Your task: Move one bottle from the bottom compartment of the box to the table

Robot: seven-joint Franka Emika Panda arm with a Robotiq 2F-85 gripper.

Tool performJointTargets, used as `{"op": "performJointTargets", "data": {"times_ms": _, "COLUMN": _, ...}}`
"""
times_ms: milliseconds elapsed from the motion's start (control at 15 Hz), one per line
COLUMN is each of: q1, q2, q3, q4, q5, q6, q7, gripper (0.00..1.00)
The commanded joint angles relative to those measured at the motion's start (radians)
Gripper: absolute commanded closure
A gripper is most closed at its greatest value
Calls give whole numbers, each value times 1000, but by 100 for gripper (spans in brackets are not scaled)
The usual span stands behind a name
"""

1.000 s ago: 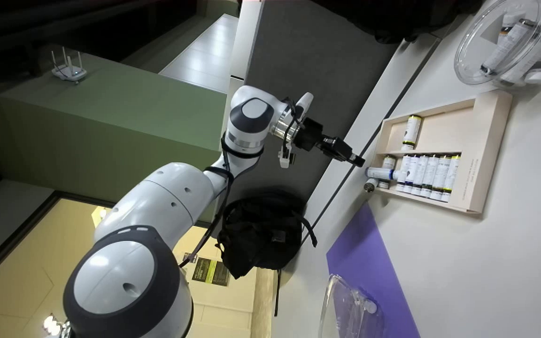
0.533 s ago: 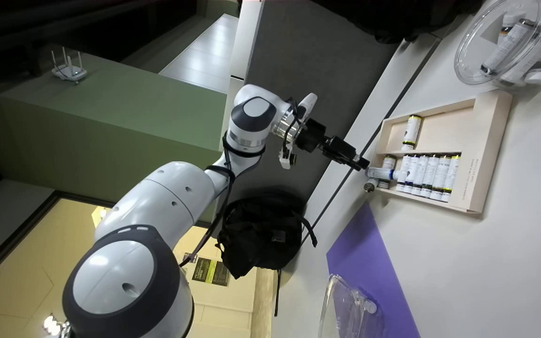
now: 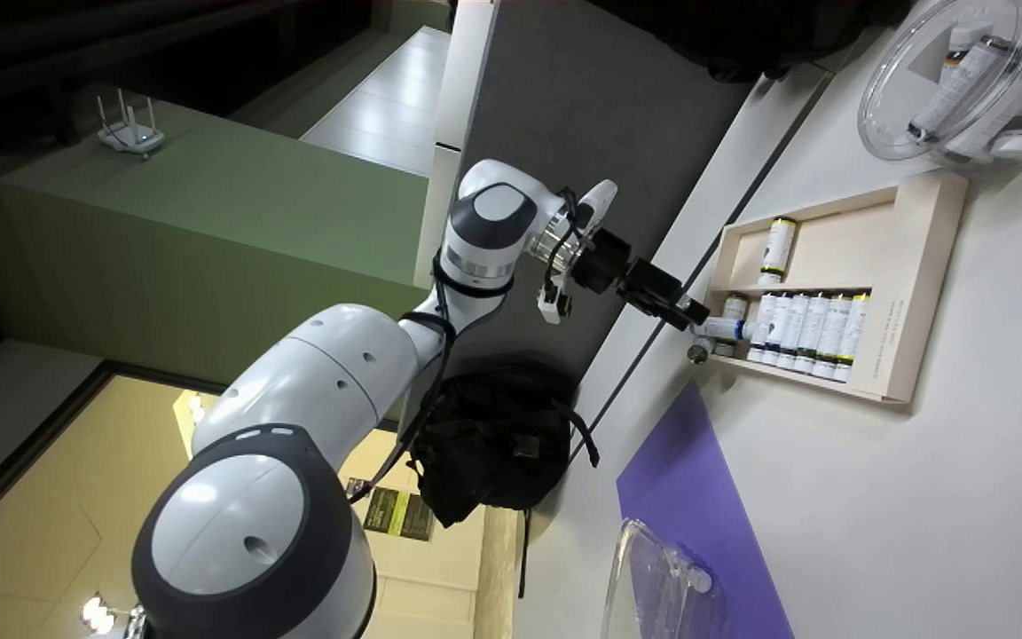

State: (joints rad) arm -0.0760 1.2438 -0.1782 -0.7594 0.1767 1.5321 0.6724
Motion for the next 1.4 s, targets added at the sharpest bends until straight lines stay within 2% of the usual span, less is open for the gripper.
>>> {"op": "performJointTargets", "data": {"times_ms": 0, "q1": -10, "q2": 27, "q3": -2, "q4": 32, "q5": 4, "q6": -30, "q7": 24, "gripper": 0}}
{"op": "performJointTargets", "data": {"times_ms": 67, "q1": -9, "q2": 33, "q3": -4, "q4": 32, "q5": 1, "q6": -20, "q7": 24, "gripper": 25}}
{"op": "performJointTargets", "data": {"times_ms": 133, "q1": -11, "q2": 37, "q3": -4, "q4": 33, "q5": 3, "q6": -21, "q7": 24, "gripper": 26}}
{"op": "performJointTargets", "data": {"times_ms": 600, "q1": -13, "q2": 28, "q3": -4, "q4": 34, "q5": 5, "q6": -15, "q7": 26, "gripper": 76}}
{"op": "performJointTargets", "data": {"times_ms": 667, "q1": -12, "q2": 27, "q3": -5, "q4": 34, "q5": 3, "q6": -14, "q7": 26, "gripper": 82}}
{"op": "performJointTargets", "data": {"times_ms": 733, "q1": -12, "q2": 27, "q3": -8, "q4": 35, "q5": 1, "q6": -10, "q7": 28, "gripper": 83}}
{"op": "performJointTargets", "data": {"times_ms": 800, "q1": -13, "q2": 27, "q3": -9, "q4": 36, "q5": 1, "q6": -9, "q7": 29, "gripper": 46}}
{"op": "performJointTargets", "data": {"times_ms": 867, "q1": -13, "q2": 28, "q3": -11, "q4": 36, "q5": 0, "q6": -9, "q7": 29, "gripper": 50}}
{"op": "performJointTargets", "data": {"times_ms": 933, "q1": -12, "q2": 28, "q3": -14, "q4": 35, "q5": -2, "q6": -8, "q7": 30, "gripper": 49}}
{"op": "performJointTargets", "data": {"times_ms": 1333, "q1": 0, "q2": 15, "q3": -56, "q4": 18, "q5": -39, "q6": 31, "q7": -1, "gripper": 8}}
